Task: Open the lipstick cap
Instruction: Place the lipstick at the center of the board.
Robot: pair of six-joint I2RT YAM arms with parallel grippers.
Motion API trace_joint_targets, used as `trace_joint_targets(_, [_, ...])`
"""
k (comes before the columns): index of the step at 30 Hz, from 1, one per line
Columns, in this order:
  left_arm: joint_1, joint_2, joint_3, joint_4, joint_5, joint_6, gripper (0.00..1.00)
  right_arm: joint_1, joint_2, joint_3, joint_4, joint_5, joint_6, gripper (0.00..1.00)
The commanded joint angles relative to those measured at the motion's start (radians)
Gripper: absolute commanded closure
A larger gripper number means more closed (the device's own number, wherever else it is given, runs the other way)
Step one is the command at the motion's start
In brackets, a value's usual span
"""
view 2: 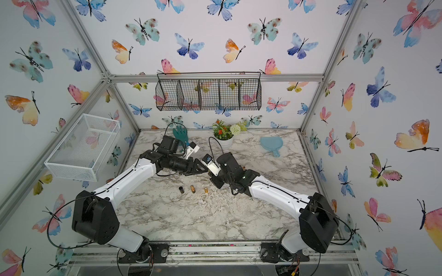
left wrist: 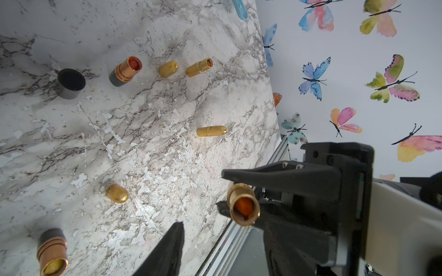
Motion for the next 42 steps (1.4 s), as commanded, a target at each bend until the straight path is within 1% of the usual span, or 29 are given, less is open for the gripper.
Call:
trace_joint_targets(1, [-0.005, 0.021, 0.013, 0.020, 0.029, 0.021, 0.43, -0.001, 0.019, 0.026, 0.012, -0.049, -0.010, 0.96])
trace_joint_targets(5, [-0.004, 0.029, 0.024, 0.021, 0.027, 0.025, 0.43, 0.000, 0.025, 0.023, 0.013, -0.072, -0.001, 0.96])
trace_joint_targets(9, [-0.007, 0.047, 0.031, 0.022, 0.030, 0.028, 0.47, 0.000, 0.033, 0.022, 0.017, -0.103, 0.003, 0.95])
trace_joint_targets(18, [-0.015, 0.054, 0.031, 0.021, 0.053, 0.027, 0.79, 0.000, 0.046, 0.029, 0.011, -0.090, -0.004, 0.94])
trace_joint_targets(23, [-0.016, 0.043, 0.021, -0.018, 0.055, 0.053, 0.84, 0.000, 0.053, 0.036, 0.007, -0.078, 0.002, 0.94])
trace_joint_targets(25, [-0.018, 0.041, 0.021, -0.034, 0.051, 0.063, 0.88, 0.001, 0.055, 0.038, 0.007, -0.070, 0.005, 0.93])
trace_joint_targets(26, [-0.016, 0.041, 0.020, -0.034, 0.051, 0.063, 0.90, 0.000, 0.057, 0.039, 0.006, -0.062, 0.009, 0.90])
trace_joint_targets(28, [-0.018, 0.040, 0.023, -0.034, 0.052, 0.060, 0.92, 0.000, 0.062, 0.044, 0.005, -0.049, 0.013, 0.81])
trace_joint_targets(29, [-0.017, 0.040, 0.026, -0.034, 0.052, 0.060, 0.94, 0.000, 0.065, 0.047, 0.002, -0.041, 0.016, 0.73])
trace_joint_targets(32, [-0.017, 0.039, 0.033, -0.036, 0.045, 0.058, 0.95, 0.001, 0.067, 0.059, -0.016, -0.001, 0.016, 0.61])
trace_joint_targets(34, [-0.016, 0.036, 0.039, -0.049, 0.032, 0.063, 0.95, 0.000, 0.060, 0.059, -0.021, 0.029, 0.018, 0.56])
trace_joint_targets(36, [-0.012, 0.032, 0.047, -0.062, 0.013, 0.070, 0.96, 0.000, 0.048, 0.057, -0.039, 0.067, 0.025, 0.52])
trace_joint_targets(38, [-0.011, 0.029, 0.055, -0.065, -0.033, 0.071, 0.96, -0.001, 0.023, 0.042, -0.052, 0.086, 0.030, 0.50])
trace_joint_targets(39, [-0.010, 0.029, 0.063, -0.065, -0.068, 0.070, 0.96, -0.001, 0.009, 0.034, -0.058, 0.089, 0.032, 0.50])
trace_joint_targets(42, [-0.033, 0.041, 0.081, -0.065, -0.248, 0.075, 0.95, -0.001, -0.048, 0.020, -0.085, 0.104, 0.035, 0.51])
